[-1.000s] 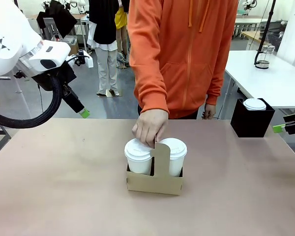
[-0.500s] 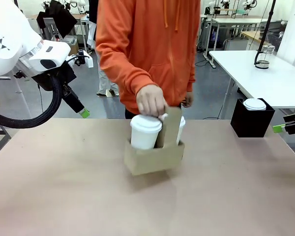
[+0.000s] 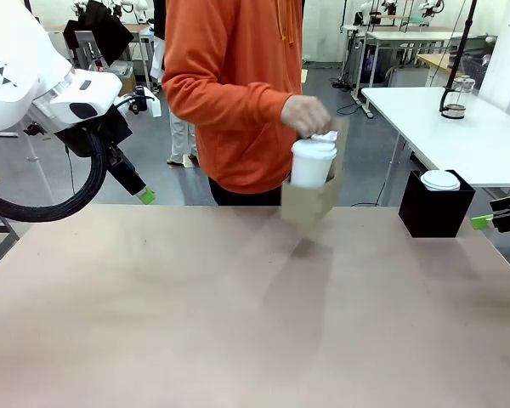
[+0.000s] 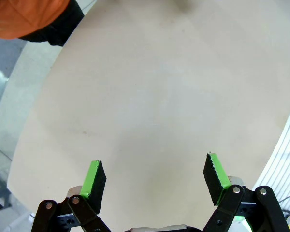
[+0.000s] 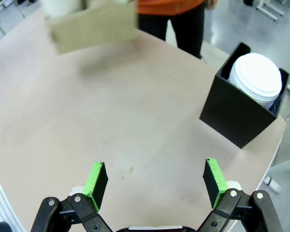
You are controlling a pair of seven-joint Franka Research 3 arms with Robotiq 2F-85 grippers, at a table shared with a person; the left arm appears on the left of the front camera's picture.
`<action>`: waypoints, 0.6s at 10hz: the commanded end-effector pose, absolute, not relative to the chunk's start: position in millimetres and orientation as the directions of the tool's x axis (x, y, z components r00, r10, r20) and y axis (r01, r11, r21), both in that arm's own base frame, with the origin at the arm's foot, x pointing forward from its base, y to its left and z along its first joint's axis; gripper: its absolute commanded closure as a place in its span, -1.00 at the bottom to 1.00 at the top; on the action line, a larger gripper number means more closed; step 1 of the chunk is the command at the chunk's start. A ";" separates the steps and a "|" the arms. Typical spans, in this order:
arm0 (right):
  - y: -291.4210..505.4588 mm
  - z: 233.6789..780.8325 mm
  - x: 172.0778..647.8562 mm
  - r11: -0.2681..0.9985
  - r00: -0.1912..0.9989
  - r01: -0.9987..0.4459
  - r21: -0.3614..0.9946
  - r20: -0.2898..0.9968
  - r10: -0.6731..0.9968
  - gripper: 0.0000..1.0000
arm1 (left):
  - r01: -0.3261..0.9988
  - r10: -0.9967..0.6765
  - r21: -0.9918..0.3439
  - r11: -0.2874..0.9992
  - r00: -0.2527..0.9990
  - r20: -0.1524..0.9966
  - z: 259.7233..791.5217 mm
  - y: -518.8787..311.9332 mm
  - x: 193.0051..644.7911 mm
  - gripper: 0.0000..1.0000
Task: Pour a drink into a cup and package it in a carrier.
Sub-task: Insert the held 600 ml Paper Cup into the Cup Carrier.
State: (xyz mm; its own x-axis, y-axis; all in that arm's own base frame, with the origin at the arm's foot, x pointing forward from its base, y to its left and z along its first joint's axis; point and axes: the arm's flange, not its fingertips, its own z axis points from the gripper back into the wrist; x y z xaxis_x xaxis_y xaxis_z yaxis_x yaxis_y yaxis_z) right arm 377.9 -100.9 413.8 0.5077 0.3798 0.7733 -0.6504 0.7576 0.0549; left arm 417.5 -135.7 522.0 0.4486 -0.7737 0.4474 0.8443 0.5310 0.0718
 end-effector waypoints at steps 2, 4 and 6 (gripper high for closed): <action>-102.8 414.3 376.8 0.755 0.493 -0.655 0.034 0.776 0.394 -1.00 | 0.838 -0.774 0.072 0.540 0.462 0.434 523.6 -136.0 416.1 -1.00; -102.8 414.3 376.8 0.755 0.493 -0.655 0.034 0.776 0.394 -1.00 | 0.838 -0.774 0.072 0.540 0.462 0.434 523.6 -136.0 416.1 -1.00; -102.8 414.3 376.8 0.755 0.493 -0.655 0.034 0.776 0.394 -1.00 | 0.838 -0.774 0.072 0.540 0.462 0.434 523.6 -136.0 416.1 -1.00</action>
